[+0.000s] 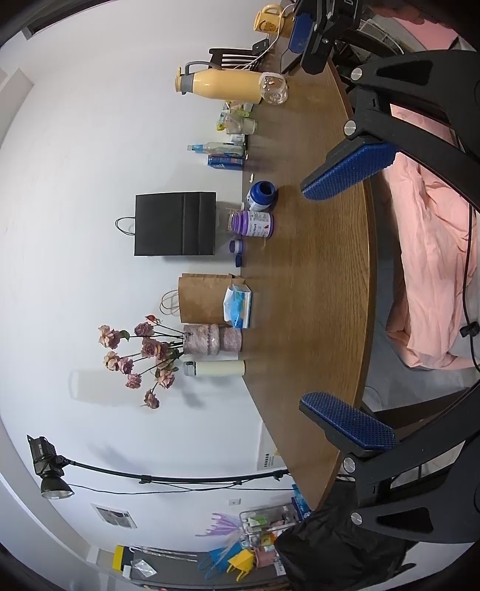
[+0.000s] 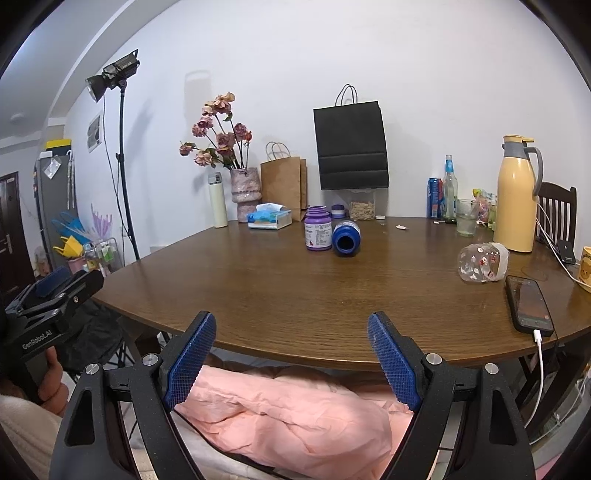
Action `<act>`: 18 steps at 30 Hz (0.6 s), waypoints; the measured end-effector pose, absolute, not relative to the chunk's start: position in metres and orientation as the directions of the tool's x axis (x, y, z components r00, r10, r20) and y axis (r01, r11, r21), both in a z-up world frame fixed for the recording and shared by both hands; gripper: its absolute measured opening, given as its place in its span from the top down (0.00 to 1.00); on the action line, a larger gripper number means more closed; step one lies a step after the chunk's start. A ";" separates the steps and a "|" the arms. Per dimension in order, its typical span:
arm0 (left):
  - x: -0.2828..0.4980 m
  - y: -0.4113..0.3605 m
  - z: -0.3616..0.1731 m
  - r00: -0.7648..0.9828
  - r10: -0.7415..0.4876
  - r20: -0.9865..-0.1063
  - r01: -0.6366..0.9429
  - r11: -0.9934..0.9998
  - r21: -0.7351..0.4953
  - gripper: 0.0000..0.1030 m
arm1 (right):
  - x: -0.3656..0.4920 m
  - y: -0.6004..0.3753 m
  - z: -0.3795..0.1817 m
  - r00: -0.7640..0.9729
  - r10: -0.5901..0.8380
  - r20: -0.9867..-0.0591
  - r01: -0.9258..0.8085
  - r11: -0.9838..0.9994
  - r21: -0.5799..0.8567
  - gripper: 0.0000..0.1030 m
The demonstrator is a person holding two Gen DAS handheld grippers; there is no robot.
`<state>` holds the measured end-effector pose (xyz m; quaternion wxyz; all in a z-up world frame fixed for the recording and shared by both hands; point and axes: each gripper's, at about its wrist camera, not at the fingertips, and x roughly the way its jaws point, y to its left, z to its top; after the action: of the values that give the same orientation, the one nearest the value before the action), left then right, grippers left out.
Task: Flip cup upright
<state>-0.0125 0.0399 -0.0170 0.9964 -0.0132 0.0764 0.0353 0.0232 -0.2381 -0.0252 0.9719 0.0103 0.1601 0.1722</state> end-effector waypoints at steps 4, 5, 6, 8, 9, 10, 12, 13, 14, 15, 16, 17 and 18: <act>-0.013 0.040 -0.017 0.985 0.071 -0.155 -0.075 0.997 -0.023 0.00 | 0.022 -0.236 -0.025 0.886 0.345 -0.310 -0.339 0.938 0.074 0.14; -0.013 0.040 -0.017 0.985 0.071 -0.154 -0.075 0.997 -0.022 0.00 | 0.021 -0.236 -0.025 0.886 0.346 -0.309 -0.340 0.937 0.075 0.14; -0.013 0.040 -0.017 0.986 0.069 -0.154 -0.073 0.997 -0.022 0.00 | 0.021 -0.236 -0.024 0.886 0.347 -0.307 -0.341 0.937 0.076 0.14; -0.013 0.040 -0.017 0.986 0.071 -0.153 -0.075 0.997 -0.021 0.00 | 0.021 -0.237 -0.024 0.887 0.347 -0.305 -0.341 0.937 0.076 0.14; -0.013 0.039 -0.017 0.986 0.072 -0.153 -0.076 0.997 -0.021 0.00 | 0.022 -0.237 -0.024 0.886 0.348 -0.306 -0.342 0.937 0.077 0.14; -0.013 0.039 -0.017 0.985 0.072 -0.154 -0.076 0.997 -0.021 0.00 | 0.022 -0.237 -0.024 0.885 0.349 -0.307 -0.342 0.937 0.077 0.14; -0.013 0.039 -0.017 0.986 0.074 -0.152 -0.078 0.997 -0.022 0.00 | 0.022 -0.237 -0.024 0.885 0.347 -0.309 -0.341 0.937 0.077 0.14; -0.013 0.039 -0.017 0.986 0.073 -0.152 -0.077 0.997 -0.021 0.00 | 0.022 -0.237 -0.024 0.885 0.348 -0.310 -0.341 0.937 0.077 0.14; -0.013 0.039 -0.017 0.986 0.074 -0.151 -0.078 0.997 -0.021 0.00 | 0.022 -0.237 -0.024 0.885 0.349 -0.310 -0.342 0.937 0.077 0.14; -0.013 0.039 -0.017 0.986 0.073 -0.150 -0.077 0.997 -0.022 0.00 | 0.021 -0.237 -0.024 0.885 0.349 -0.309 -0.342 0.937 0.077 0.14; -0.013 0.039 -0.017 0.986 0.071 -0.152 -0.075 0.997 -0.021 0.00 | 0.022 -0.237 -0.024 0.884 0.349 -0.310 -0.342 0.936 0.077 0.14; -0.013 0.039 -0.017 0.986 0.070 -0.153 -0.073 0.997 -0.019 0.00 | 0.022 -0.236 -0.024 0.884 0.350 -0.311 -0.343 0.936 0.077 0.14; -0.014 0.038 -0.016 0.986 0.068 -0.152 -0.072 0.997 -0.019 0.00 | 0.022 -0.236 -0.025 0.883 0.349 -0.313 -0.343 0.936 0.077 0.14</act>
<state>-0.0136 0.0385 -0.0161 0.9964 -0.0123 0.0757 0.0351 0.0218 -0.2363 -0.0246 0.9704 0.0096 0.1629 0.1783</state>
